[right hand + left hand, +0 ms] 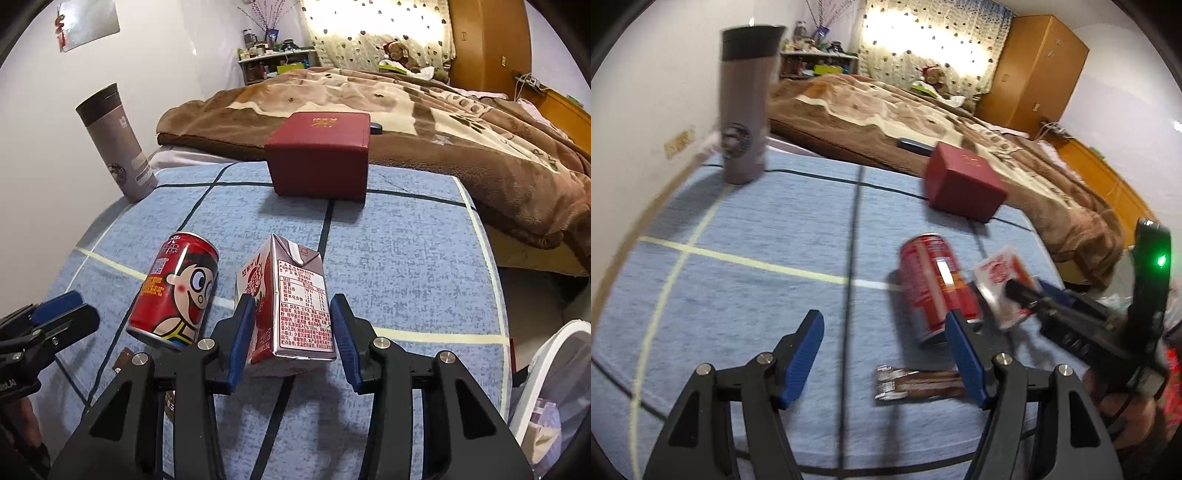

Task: Collect trash
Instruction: 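Grasp the red can with the left tool while the right tool grasps the pink strawberry carton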

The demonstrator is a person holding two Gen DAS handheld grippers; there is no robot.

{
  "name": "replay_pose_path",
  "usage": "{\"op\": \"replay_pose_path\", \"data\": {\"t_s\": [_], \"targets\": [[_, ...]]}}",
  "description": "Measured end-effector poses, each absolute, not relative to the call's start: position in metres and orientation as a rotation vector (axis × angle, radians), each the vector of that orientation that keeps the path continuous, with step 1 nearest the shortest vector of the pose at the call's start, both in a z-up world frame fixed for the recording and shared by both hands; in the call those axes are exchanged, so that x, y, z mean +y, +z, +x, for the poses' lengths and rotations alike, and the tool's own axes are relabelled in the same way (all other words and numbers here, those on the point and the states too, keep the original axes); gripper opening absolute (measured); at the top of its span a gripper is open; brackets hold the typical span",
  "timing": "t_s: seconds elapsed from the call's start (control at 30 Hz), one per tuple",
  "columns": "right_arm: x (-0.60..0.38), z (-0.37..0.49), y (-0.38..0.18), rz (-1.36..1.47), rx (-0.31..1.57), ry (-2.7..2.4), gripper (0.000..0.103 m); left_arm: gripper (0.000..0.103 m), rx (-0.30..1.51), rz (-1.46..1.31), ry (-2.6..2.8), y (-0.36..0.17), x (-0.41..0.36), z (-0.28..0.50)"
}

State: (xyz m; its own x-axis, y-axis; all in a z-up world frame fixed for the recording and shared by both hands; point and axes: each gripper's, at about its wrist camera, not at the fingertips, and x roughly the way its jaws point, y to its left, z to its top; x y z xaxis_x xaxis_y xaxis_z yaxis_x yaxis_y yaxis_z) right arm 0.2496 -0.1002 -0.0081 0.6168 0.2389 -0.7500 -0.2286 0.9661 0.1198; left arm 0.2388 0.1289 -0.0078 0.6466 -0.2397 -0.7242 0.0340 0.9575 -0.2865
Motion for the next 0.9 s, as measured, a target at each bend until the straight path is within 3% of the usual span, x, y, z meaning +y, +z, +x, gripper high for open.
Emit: {"op": "replay_pose_path", "data": {"t_s": [0.8,0.9], "targets": [[-0.115,0.251,-0.008,-0.027,0.823,0.208,0.043,0.07,0.951,-0.24,-0.202,-0.037,0.084,0.296],[-0.117,0.251,-0.009,-0.022,0.822,0.21,0.043,0.063,0.953,-0.238,-0.207,-0.039,0.082,0.298]]}}
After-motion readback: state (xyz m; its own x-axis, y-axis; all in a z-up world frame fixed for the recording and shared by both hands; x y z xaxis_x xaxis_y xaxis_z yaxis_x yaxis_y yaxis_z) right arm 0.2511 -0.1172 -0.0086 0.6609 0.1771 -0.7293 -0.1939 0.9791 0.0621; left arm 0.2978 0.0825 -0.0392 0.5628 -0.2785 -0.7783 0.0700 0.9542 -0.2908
